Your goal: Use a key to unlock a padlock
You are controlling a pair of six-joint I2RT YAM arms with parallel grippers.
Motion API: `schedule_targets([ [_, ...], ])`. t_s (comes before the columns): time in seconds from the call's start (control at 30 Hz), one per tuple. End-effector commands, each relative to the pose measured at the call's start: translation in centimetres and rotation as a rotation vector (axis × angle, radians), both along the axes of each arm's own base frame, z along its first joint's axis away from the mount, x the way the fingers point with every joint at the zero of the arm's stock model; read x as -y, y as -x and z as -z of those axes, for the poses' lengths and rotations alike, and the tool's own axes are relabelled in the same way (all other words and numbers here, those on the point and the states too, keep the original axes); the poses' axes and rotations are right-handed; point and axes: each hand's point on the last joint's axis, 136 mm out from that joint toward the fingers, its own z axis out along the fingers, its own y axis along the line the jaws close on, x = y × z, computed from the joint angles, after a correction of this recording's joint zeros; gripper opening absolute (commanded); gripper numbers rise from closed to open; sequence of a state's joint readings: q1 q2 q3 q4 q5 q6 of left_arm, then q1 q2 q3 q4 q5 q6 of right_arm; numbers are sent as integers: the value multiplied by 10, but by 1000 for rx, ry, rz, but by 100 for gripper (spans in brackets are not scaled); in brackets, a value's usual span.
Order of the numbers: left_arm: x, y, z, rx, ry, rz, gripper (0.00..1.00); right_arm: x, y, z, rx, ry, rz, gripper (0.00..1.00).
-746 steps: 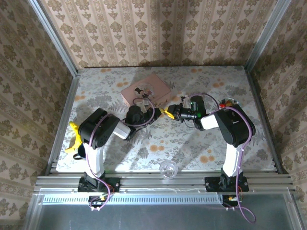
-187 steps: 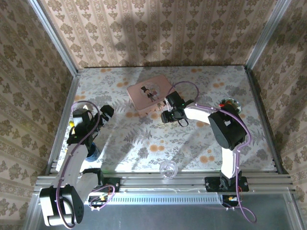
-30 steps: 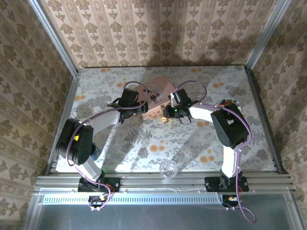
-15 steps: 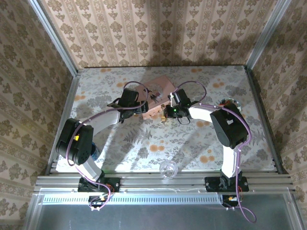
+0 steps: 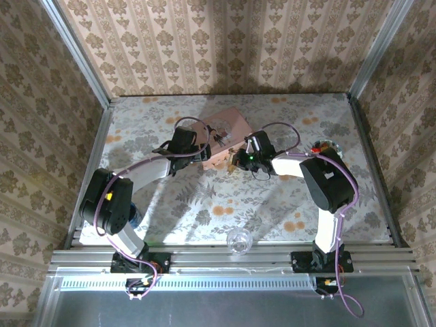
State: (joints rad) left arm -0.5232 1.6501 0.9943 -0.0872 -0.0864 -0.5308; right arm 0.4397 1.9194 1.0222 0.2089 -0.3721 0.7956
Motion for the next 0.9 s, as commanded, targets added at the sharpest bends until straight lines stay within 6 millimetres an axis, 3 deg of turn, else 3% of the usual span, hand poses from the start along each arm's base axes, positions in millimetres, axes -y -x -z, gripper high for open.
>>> schedule_targets([
  [0.0, -19, 24, 42, -130, -89, -22, 94, 12, -3, -3, -32, -48, 81, 0],
  [0.53, -22, 24, 43, -133, -80, -30, 93, 21, -9, -20, -12, -108, 158, 0],
  [0.87, -24, 25, 45, -138, -84, -34, 87, 29, -11, -25, -22, -136, 228, 0],
])
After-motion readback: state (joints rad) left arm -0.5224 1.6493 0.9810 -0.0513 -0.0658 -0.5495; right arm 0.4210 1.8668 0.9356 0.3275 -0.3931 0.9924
